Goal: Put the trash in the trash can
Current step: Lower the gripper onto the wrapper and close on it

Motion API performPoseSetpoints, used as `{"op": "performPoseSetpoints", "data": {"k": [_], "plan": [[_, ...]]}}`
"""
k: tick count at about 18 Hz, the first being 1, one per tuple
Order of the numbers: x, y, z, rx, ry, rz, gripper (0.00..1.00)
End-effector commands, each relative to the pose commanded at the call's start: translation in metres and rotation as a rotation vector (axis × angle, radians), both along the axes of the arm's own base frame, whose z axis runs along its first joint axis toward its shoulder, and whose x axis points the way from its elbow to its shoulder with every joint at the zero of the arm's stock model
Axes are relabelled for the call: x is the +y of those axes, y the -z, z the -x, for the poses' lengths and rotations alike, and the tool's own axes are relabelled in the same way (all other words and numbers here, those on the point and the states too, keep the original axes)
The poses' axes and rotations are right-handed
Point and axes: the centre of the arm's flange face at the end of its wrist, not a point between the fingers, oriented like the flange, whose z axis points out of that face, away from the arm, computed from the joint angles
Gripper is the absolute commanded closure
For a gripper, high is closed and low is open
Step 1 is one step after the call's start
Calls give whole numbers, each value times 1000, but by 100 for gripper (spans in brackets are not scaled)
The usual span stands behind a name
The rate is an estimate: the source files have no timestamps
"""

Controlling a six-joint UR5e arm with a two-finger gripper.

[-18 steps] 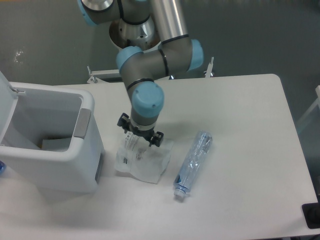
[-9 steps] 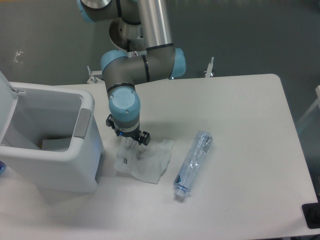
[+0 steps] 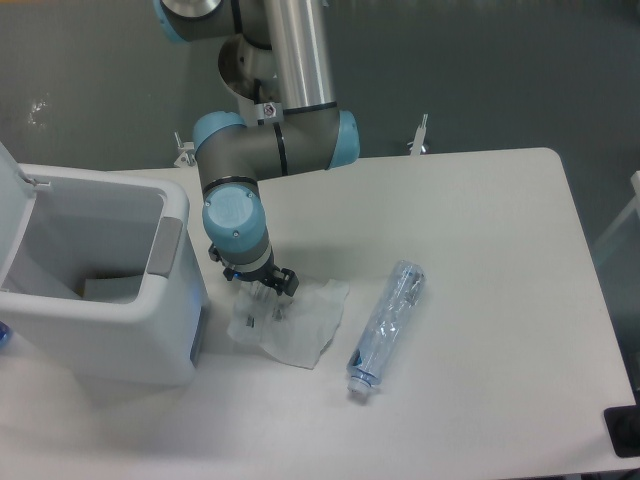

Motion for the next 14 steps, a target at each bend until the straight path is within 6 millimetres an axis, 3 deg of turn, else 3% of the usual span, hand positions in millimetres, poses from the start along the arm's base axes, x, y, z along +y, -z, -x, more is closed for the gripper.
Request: {"op": "performPoseSetpoints", "data": {"k": [2,3,6,9,10,14], "plan": [[2,-1,1,3,2,-5,0],[3,-1,2,4,2,-6,7],[2,-2,2,4,2,-6,40],[2,-4,3,6,-2,-7,83],[1,-4,3,5,-2,-7,91],[-4,-4,11,5,-17,-7,93]]}}
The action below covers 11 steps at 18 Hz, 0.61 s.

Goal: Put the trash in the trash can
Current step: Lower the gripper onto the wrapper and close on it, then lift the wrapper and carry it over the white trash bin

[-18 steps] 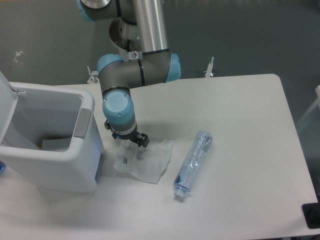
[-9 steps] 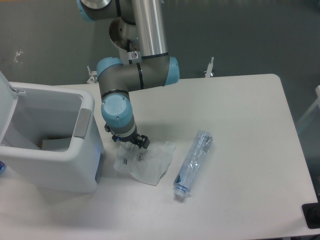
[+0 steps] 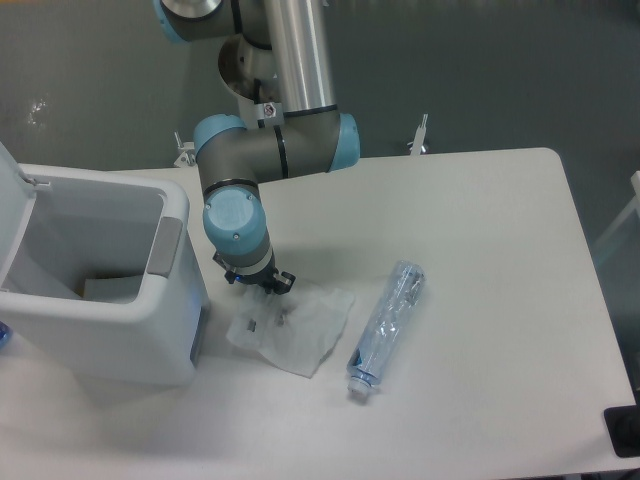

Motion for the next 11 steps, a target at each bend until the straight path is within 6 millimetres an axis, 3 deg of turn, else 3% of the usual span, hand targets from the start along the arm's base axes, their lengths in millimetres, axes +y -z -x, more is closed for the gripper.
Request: {"op": "performPoseSetpoints", "data": {"k": [5,9,11], "plan": [[-9,-19,21,18,-39,-32,100],[-18,-57,37,43,-73,-102,100],[-12,-84,41,37,-82,-177,100]]}}
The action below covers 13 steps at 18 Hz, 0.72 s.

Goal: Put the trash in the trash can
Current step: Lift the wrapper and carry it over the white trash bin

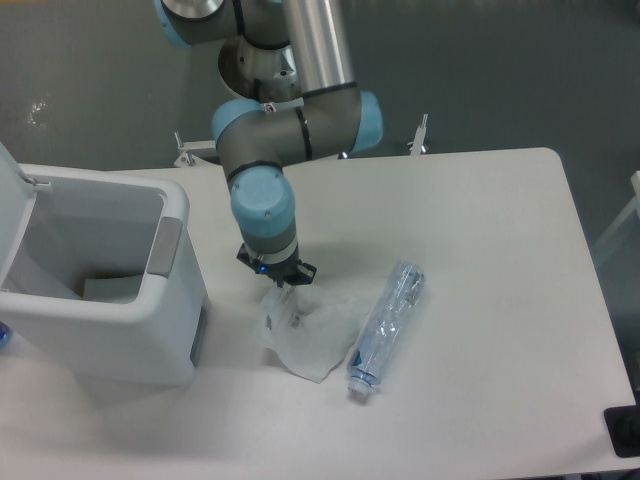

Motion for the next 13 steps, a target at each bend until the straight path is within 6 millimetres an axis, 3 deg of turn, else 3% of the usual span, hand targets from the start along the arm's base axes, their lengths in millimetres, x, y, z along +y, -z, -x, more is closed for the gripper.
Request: {"op": "performPoseSetpoints", "data": {"k": [2,13], "plan": [[3,-27,6,6,-10,-65,100],[-3,-198,-20,51,19,-457,100]]}}
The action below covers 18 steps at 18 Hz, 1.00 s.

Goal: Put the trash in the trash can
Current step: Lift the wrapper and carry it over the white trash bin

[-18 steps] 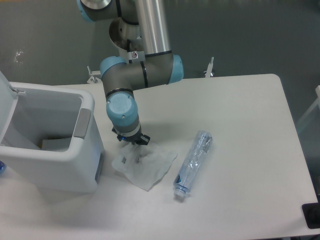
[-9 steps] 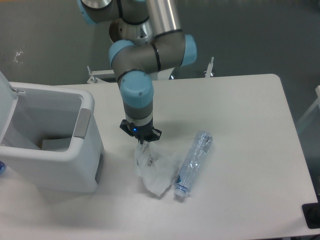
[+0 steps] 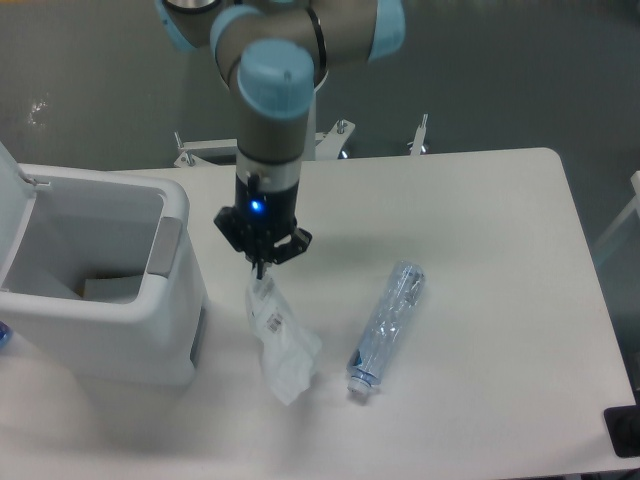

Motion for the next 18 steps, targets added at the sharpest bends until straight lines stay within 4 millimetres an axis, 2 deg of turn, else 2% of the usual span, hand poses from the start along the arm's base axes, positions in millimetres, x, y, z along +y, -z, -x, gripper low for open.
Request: {"op": "performPoseSetpoints", "data": {"k": [3,6,7,8,9,13,18], "plan": [[-6,-38,-8,32,10,-69,100],[-14,-63,-24,43,30,-123,100],[-22,-75,-35,49,42,-152,100],[-38,-107,-63,60,76,-221,100],[-47,-115,-90,72,120,-242,100],[-47,-112,-129,92,232,-243,100],[-40,-104,-138,81,262,-234,100]]}}
